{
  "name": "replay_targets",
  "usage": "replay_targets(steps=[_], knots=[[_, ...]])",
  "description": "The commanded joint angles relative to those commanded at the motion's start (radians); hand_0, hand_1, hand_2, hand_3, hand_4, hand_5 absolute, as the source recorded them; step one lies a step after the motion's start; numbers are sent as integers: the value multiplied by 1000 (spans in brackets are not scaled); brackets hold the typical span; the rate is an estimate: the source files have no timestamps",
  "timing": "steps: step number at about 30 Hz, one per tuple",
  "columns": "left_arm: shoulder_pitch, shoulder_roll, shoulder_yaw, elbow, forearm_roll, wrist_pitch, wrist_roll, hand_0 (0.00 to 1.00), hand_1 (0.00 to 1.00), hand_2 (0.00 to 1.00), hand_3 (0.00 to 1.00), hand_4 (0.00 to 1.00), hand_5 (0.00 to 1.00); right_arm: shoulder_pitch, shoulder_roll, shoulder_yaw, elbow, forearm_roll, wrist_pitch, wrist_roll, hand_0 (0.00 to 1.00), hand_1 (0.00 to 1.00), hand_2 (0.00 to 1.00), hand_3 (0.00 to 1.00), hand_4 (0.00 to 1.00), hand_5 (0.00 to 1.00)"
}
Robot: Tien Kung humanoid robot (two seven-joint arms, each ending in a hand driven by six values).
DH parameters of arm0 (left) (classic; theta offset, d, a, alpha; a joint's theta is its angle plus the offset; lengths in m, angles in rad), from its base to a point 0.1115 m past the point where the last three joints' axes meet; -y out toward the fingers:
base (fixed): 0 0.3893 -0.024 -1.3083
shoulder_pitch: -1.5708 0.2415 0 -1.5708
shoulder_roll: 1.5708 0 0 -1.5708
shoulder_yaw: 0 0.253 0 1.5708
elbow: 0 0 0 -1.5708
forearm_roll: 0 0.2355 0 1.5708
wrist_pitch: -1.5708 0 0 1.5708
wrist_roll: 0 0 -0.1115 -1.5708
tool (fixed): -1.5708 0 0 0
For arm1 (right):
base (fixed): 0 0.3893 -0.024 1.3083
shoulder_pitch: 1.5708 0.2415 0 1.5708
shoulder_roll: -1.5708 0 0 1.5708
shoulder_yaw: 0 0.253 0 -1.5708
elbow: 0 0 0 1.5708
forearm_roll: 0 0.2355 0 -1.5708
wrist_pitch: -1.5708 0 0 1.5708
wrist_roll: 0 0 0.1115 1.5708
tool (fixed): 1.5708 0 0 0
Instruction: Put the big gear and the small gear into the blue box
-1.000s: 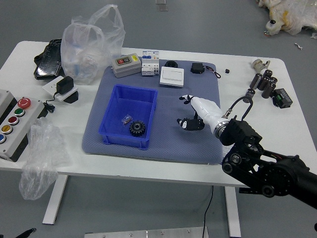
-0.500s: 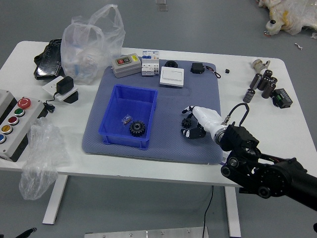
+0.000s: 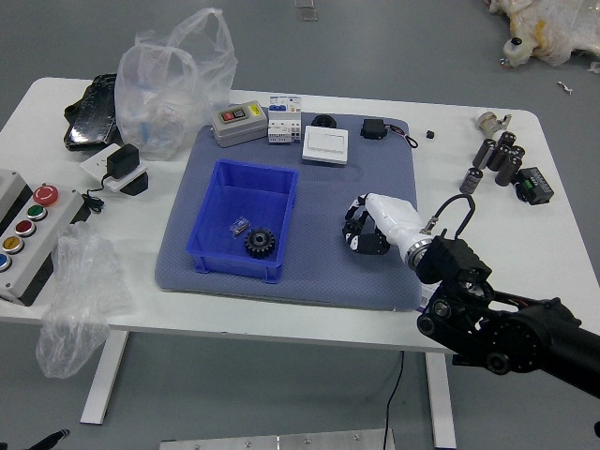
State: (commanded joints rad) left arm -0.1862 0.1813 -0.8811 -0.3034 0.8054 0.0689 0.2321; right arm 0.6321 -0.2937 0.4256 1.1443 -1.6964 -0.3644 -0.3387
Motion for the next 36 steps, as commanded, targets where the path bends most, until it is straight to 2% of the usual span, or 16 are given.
replay_targets(steps=[7, 13, 14, 15, 19, 20, 25, 26, 31, 32, 36], knots=[[-1, 1, -1, -1, 2, 0, 1, 653, 566, 563, 724, 739, 656, 96, 1, -23, 50, -7, -9, 17, 120, 215, 326, 434, 235, 75], [-2, 1, -4, -2, 7, -1, 4, 653, 564, 563, 724, 741, 659, 210, 49, -87, 127, 0, -35, 66, 131, 222, 324, 434, 235, 75], [-2, 1, -5, -2, 7, -1, 5, 653, 565, 563, 724, 742, 667, 224, 58, -101, 135, 5, -38, 78, 198, 246, 334, 440, 243, 52], [-2, 1, -5, -3, 8, -1, 5, 653, 565, 563, 724, 742, 667, 237, 66, -117, 140, 11, -39, 90, 198, 246, 334, 440, 243, 52], [-3, 2, -9, -3, 13, -1, 8, 653, 565, 563, 724, 742, 667, 280, 102, -192, 139, 32, -10, 117, 198, 246, 334, 440, 243, 52], [-3, 3, -9, -3, 14, -2, 9, 653, 565, 565, 724, 744, 671, 284, 109, -204, 130, 34, 2, 117, 290, 368, 488, 470, 416, 2], [-1, 3, -13, -4, 18, -1, 12, 653, 565, 565, 724, 744, 671, 284, 128, -231, 80, 33, 52, 108, 290, 368, 488, 470, 416, 2], [-1, 3, -14, -4, 19, -1, 12, 652, 565, 564, 724, 745, 672, 283, 130, -235, 73, 32, 60, 106, 531, 644, 658, 595, 459, 2], [-2, 3, -16, -4, 22, -2, 13, 652, 565, 564, 724, 745, 672, 277, 138, -252, 50, 42, 98, 96, 531, 644, 658, 595, 459, 2], [-2, 3, -15, -4, 22, -2, 12, 652, 566, 563, 724, 746, 674, 276, 139, -253, 48, 42, 103, 94, 717, 811, 837, 746, 434, 170], [-3, 3, -16, -4, 23, -2, 11, 652, 566, 563, 724, 746, 674, 272, 140, -251, 43, 44, 112, 89, 717, 811, 837, 746, 434, 170]])
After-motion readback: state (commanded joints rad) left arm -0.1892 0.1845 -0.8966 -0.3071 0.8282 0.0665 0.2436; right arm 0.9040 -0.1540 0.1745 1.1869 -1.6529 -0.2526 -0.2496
